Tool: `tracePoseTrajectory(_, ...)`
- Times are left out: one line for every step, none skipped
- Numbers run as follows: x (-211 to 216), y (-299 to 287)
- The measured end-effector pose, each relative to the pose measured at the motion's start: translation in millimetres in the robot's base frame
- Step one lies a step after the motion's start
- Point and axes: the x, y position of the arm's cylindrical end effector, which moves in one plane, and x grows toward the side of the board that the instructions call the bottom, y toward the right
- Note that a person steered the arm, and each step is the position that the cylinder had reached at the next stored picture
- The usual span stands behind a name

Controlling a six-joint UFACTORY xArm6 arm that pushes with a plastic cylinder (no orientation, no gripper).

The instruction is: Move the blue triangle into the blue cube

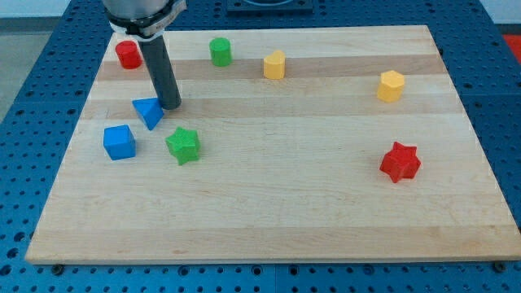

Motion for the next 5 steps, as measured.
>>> tracePoseTrajectory(0,-7)
tracePoseTrajectory(0,-13)
tracePoseTrajectory(0,-19)
tracePoseTrajectory(1,-27)
tracePoseTrajectory(3,-33)
